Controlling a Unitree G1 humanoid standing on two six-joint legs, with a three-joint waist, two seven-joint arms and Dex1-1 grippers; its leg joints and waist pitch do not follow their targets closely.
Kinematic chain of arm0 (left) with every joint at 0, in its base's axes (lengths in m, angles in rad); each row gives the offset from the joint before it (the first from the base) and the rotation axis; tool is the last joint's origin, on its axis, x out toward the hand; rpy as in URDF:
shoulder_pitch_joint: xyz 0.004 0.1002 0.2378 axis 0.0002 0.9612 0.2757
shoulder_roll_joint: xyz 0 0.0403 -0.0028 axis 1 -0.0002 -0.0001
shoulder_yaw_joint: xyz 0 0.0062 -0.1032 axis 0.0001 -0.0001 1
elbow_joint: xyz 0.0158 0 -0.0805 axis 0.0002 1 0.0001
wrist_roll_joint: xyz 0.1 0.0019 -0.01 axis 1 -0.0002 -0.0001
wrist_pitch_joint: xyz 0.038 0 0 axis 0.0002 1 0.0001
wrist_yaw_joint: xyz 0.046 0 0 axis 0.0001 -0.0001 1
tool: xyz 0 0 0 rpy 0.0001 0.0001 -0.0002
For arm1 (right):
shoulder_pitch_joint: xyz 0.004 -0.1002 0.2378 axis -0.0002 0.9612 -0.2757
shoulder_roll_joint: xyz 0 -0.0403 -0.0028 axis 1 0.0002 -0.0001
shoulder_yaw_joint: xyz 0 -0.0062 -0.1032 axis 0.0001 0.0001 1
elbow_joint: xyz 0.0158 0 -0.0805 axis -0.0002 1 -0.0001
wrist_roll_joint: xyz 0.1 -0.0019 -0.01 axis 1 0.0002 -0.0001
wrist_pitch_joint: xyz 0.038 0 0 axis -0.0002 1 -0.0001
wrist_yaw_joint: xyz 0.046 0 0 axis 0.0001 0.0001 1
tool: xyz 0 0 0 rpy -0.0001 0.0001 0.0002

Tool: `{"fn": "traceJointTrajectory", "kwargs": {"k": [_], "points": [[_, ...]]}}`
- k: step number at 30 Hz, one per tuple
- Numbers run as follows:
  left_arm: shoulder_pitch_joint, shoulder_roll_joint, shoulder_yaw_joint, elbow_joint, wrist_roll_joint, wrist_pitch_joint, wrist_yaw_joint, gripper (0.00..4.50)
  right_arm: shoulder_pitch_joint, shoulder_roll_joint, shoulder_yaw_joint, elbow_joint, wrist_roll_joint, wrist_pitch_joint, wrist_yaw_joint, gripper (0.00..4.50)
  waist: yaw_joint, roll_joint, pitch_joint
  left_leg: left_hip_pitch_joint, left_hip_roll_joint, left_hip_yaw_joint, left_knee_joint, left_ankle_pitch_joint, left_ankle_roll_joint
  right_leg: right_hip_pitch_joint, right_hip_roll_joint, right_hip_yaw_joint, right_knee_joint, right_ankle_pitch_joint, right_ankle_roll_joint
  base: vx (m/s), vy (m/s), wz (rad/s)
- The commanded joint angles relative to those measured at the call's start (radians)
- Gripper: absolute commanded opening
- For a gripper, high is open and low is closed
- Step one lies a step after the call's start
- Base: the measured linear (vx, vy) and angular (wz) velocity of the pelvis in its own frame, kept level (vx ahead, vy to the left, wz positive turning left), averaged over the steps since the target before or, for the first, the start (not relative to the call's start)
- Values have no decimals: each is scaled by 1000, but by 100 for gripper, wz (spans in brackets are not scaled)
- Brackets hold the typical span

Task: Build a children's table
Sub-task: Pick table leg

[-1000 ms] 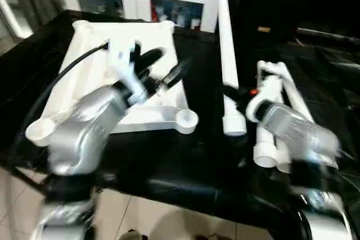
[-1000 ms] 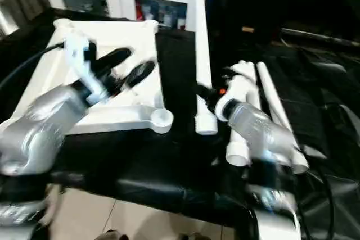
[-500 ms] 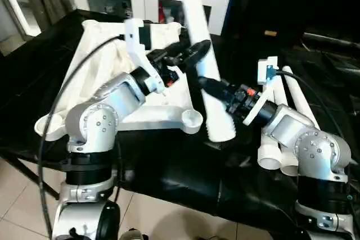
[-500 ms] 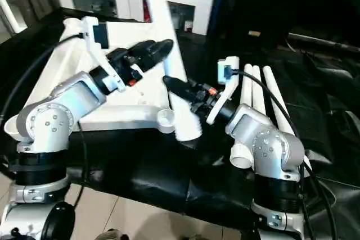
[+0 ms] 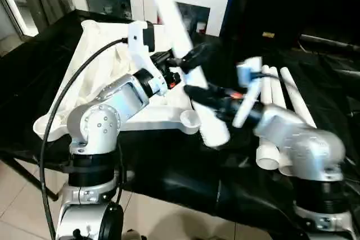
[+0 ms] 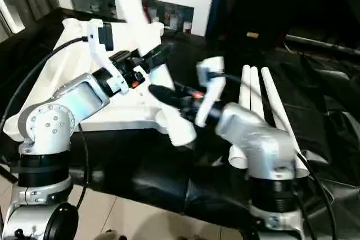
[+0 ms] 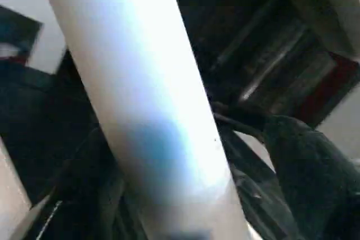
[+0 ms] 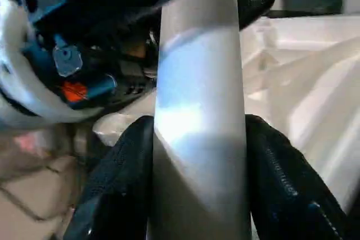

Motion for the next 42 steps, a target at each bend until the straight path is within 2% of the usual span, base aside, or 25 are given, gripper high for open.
{"fn": "traceJointTrajectory", "kwargs": {"k": [1,5,7,10,11,19,25,26,27,28,32,34,36,38,39,40,42], "points": [[0,-10,5,-18,6,5,32,371,-21,6,26,-47,-20,-21,-27,184,0,-4,-82,7,44,-15,-65,-97,-26,56,-76,49,-82,-228,-119,0,0,0],[-14,-14,18,-7,6,6,59,346,-30,10,53,-56,-40,-36,-37,184,3,0,-83,9,45,-15,-65,-101,-23,55,-74,50,-79,-205,-118,0,0,0],[-28,-19,34,9,7,-4,86,330,-32,6,74,-59,-63,-53,-45,184,2,-1,-83,8,45,-15,-65,-104,-24,56,-73,50,-78,-191,-120,0,0,0],[-35,-22,50,20,10,-6,111,295,-34,11,78,-52,-77,-70,-61,184,1,0,-83,8,44,-15,-65,-109,-25,57,-74,50,-79,-195,-117,0,0,0],[-39,-23,60,28,8,-6,124,295,-35,12,81,-47,-88,-77,-74,184,1,3,-83,8,44,-16,-65,-110,-27,57,-74,49,-79,-195,-117,0,0,0],[-36,-17,55,20,0,-1,119,223,-33,13,89,-31,-109,-95,-94,184,1,1,-85,7,43,-16,-64,-100,-26,59,-73,50,-75,-164,-122,0,0,0],[-37,-16,62,23,-5,0,127,206,-28,11,101,-33,-118,-106,-101,184,0,4,-84,7,44,-17,-64,-104,-27,59,-73,49,-74,-163,-123,0,0,0],[-37,-12,62,22,-12,3,115,204,-26,17,95,-37,-108,-100,-101,184,0,3,-84,7,44,-17,-65,-108,-29,59,-73,49,-75,-168,-123,0,0,0],[-37,-9,62,21,-18,7,108,203,-23,23,88,-41,-92,-89,-96,240,0,3,-84,7,43,-17,-64,-108,-29,59,-73,49,-74,-166,-122,0,0,0],[-35,5,52,19,-20,12,88,201,-20,30,76,-46,-70,-79,-90,254,0,4,-85,7,43,-17,-64,-107,-29,59,-73,50,-74,-163,-123,0,0,0],[-32,50,21,16,-26,17,8,191,-16,24,39,-63,-5,-23,-68,274,1,5,-85,11,44,-17,-66,-107,-23,57,-71,49,-74,-166,-112,0,0,0],[-30,86,-2,10,-35,26,-57,188,-10,2,28,-78,22,-5,-41,300,1,4,-85,11,44,-17,-66,-98,-24,58,-70,49,-72,-155,-115,0,0,0],[-35,143,-20,1,-72,41,-175,187,-9,-18,-26,-93,96,53,-15,317,3,5,-84,13,42,-15,-66,-95,-23,57,-71,50,-71,-156,-119,0,0,0],[-37,154,-22,1,-77,43,-193,186,-9,-22,-36,-95,109,63,-10,329,3,6,-85,12,44,-15,-66,-95,-28,56,-71,49,-69,-154,-129,0,0,0],[-49,177,-23,4,-93,48,-240,186,-7,-35,-56,-103,142,87,6,337,3,7,-84,12,43,-14,-67,-97,-31,56,-72,49,-71,-155,-135,0,0,0],[-55,183,-20,5,-105,54,-257,186,-4,-41,-61,-107,154,93,15,340,3,4,-85,11,42,-14,-66,-97,-31,59,-72,49,-71,-157,-136,0,0,0],[-76,193,-5,8,-147,70,-303,186,5,-64,-64,-120,186,122,37,340,5,7,-85,11,42,-14,-65,-99,-34,60,-74,49,-70,-164,-142,0,0,0]]}}
